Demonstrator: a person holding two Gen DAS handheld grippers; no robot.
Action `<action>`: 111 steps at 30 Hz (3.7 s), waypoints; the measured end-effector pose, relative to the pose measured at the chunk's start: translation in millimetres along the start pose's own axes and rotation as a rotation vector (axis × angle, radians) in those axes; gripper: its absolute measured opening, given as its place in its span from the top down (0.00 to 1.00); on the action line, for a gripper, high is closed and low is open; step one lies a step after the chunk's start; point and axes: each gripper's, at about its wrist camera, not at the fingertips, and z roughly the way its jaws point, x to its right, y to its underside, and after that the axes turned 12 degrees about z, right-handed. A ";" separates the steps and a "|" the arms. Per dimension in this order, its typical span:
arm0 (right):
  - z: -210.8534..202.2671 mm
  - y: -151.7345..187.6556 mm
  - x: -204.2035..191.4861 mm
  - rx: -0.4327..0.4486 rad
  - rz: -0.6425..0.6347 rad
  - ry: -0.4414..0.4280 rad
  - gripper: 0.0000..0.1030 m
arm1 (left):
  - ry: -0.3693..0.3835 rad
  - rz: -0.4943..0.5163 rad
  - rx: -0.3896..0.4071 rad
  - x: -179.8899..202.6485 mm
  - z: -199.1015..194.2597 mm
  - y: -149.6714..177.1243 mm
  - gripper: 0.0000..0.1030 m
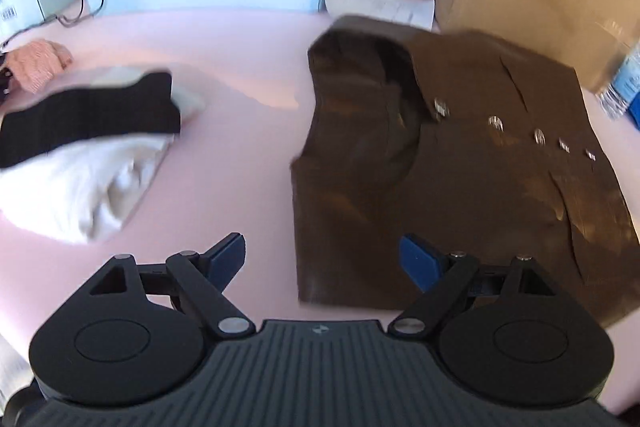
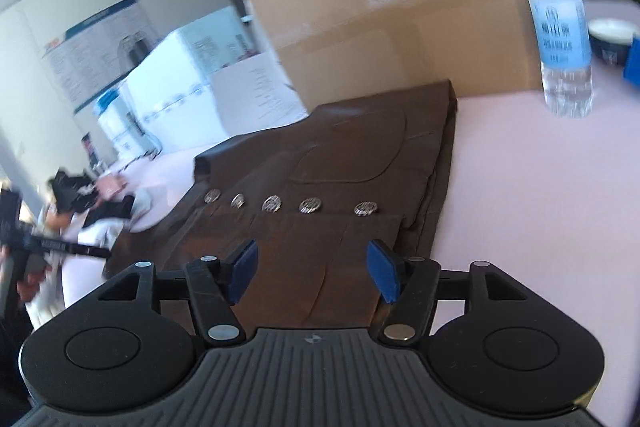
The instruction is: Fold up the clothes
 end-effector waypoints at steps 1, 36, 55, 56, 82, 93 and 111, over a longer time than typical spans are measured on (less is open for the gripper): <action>-10.2 9.5 -5.1 0.009 -0.052 -0.004 0.38 | -0.001 0.009 -0.004 -0.4 1.9 3.2 0.19; -123.3 94.0 -11.8 0.164 -0.169 -0.107 0.94 | 0.311 -0.188 -0.067 -2.4 -18.2 40.9 0.91; 27.2 -81.9 27.4 0.245 0.095 0.063 0.94 | 0.388 -0.482 -0.067 -60.2 36.5 -102.2 0.90; 40.5 -87.6 31.4 0.239 0.102 0.082 0.94 | 0.385 -0.499 -0.081 -62.7 46.2 -112.3 0.90; 117.2 -69.7 14.9 0.260 -0.166 -0.090 0.40 | 0.063 0.173 0.196 -9.4 88.8 -114.8 0.14; 191.7 -43.8 20.7 0.026 -0.035 0.219 0.42 | -0.077 0.246 0.157 28.6 129.9 -108.5 0.53; 165.9 -45.4 14.0 0.148 -0.321 0.234 0.41 | -0.236 0.060 0.283 -6.2 138.8 -75.7 0.20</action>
